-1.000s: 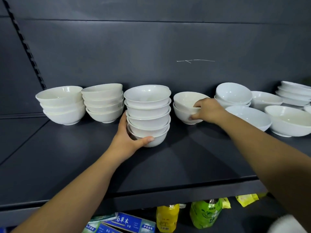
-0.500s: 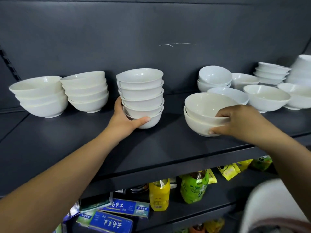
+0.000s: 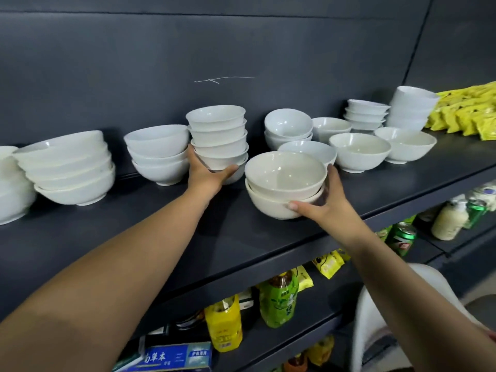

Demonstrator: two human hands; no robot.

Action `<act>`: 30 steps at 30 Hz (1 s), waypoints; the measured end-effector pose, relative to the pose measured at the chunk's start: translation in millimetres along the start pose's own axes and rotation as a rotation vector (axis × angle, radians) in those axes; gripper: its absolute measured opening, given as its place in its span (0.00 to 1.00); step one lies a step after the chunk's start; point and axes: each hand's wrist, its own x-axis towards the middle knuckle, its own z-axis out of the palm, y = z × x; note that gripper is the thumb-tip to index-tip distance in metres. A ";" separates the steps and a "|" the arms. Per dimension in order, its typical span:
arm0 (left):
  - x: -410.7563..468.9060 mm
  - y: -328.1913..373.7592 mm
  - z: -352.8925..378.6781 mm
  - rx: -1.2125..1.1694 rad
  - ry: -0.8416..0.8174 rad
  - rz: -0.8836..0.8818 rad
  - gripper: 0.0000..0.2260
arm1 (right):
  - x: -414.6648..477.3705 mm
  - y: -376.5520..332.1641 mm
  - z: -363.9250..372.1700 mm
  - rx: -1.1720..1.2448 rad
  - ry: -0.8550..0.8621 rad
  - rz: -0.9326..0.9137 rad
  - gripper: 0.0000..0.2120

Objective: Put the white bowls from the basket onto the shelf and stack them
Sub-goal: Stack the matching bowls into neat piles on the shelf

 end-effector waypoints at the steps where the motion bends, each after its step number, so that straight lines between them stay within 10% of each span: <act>1: 3.9 -0.6 4.5 -0.015 0.006 -0.001 0.47 | 2.1 2.6 -0.4 0.036 -0.020 -0.006 0.57; 12: 21.7 -6.5 30.5 -0.211 0.040 -0.237 0.42 | 6.4 14.5 0.9 0.187 -0.045 -0.064 0.46; 20: -76.5 19.9 -18.9 -0.343 -0.625 -0.202 0.39 | 6.9 2.0 10.6 0.148 -0.201 -0.043 0.50; 23: -93.6 22.8 -45.4 -0.163 -0.508 -0.056 0.57 | 11.5 -8.6 33.0 0.069 -0.294 -0.066 0.48; 30: -120.0 1.7 -129.4 -0.109 -0.138 -0.023 0.56 | 8.6 -25.5 124.6 0.117 -0.520 -0.128 0.42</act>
